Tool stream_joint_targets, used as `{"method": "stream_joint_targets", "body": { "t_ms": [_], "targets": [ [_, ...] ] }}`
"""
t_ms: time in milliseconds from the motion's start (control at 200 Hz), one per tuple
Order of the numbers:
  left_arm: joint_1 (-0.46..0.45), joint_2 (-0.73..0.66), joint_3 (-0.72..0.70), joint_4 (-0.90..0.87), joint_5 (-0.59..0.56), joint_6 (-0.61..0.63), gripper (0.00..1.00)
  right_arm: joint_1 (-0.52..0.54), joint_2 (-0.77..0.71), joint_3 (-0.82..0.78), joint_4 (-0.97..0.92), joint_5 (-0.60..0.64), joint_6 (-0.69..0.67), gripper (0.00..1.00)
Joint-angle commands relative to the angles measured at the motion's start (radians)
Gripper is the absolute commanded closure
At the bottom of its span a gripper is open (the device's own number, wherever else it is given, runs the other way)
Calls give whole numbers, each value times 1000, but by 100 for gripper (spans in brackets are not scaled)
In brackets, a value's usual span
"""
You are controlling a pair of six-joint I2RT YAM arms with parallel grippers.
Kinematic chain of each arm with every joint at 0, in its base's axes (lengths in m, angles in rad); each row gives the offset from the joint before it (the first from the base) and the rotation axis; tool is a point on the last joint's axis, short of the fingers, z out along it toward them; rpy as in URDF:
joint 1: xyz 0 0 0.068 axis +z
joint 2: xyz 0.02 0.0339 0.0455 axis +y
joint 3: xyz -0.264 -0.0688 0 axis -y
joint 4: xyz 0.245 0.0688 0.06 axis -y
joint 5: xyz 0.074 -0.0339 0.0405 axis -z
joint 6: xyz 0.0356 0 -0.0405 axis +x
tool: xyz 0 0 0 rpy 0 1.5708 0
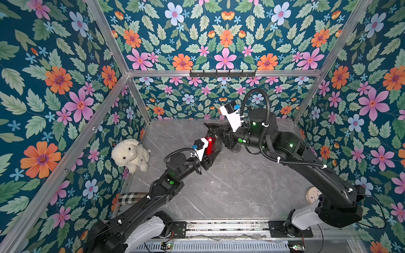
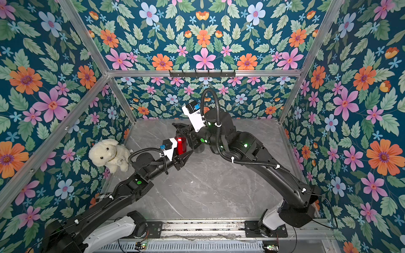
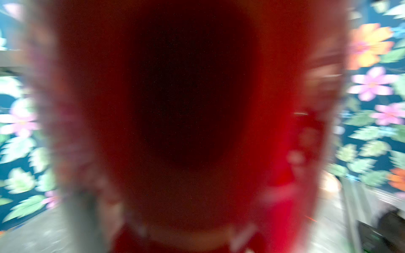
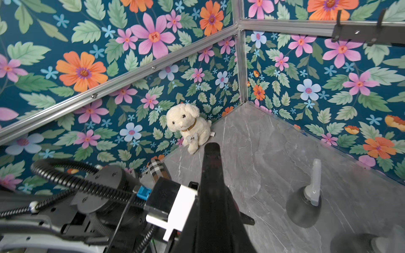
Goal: Attach spray nozzles to spray bottles
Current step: Screw the spray nozzle on the spray bottle.
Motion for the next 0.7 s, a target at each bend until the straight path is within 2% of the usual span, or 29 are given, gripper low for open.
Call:
{"method": "stream_joint_targets", "body": {
  "t_ms": [0, 140, 275, 455, 695],
  "targets": [
    [-26, 2, 21, 131, -80, 48, 100, 28, 18, -30, -63, -6, 159, 89],
    [-88, 18, 30, 105, -185, 108, 100, 51, 31, -46, -28, 71, 218, 86],
    [-103, 27, 30, 108, -218, 111, 100, 90, 29, -56, 17, 131, 185, 84],
    [-104, 25, 33, 97, -198, 107, 100, 110, 69, 28, -57, 123, 97, 76],
    [-101, 25, 17, 111, -164, 102, 100, 110, 47, 33, -53, 146, 59, 64]
  ]
}}
